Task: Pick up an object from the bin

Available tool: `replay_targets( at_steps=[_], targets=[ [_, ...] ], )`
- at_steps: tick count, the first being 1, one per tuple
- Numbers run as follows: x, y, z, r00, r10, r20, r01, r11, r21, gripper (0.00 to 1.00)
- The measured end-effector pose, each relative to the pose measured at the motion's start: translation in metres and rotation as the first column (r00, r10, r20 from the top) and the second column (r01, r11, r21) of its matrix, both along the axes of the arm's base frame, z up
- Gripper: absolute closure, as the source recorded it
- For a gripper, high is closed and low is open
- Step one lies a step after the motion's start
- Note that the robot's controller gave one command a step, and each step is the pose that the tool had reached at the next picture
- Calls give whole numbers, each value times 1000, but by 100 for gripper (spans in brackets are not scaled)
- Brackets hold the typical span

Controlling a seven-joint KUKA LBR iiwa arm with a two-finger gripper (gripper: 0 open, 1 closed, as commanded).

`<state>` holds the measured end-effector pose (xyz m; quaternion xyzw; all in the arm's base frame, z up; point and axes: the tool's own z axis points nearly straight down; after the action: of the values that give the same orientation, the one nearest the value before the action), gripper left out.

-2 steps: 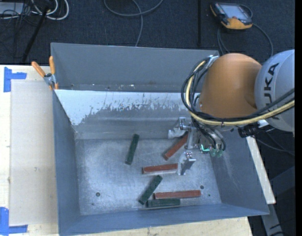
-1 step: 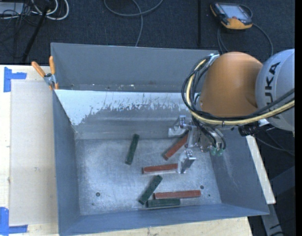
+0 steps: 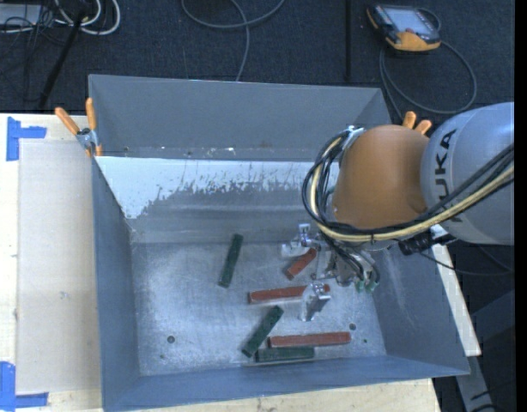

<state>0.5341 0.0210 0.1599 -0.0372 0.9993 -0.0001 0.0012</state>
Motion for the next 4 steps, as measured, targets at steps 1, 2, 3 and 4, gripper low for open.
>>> replay_targets(
  at_steps=[1,2,3,4],
  targets=[
    [-18,3,-56,993,115,-7,-115,993,1,0],
    [-1,13,-85,980,199,-1,-199,980,-1,100],
    [0,13,-86,980,198,5,-198,980,-1,0],
    [2,14,-84,980,197,13,-197,980,0,100]
  ],
)
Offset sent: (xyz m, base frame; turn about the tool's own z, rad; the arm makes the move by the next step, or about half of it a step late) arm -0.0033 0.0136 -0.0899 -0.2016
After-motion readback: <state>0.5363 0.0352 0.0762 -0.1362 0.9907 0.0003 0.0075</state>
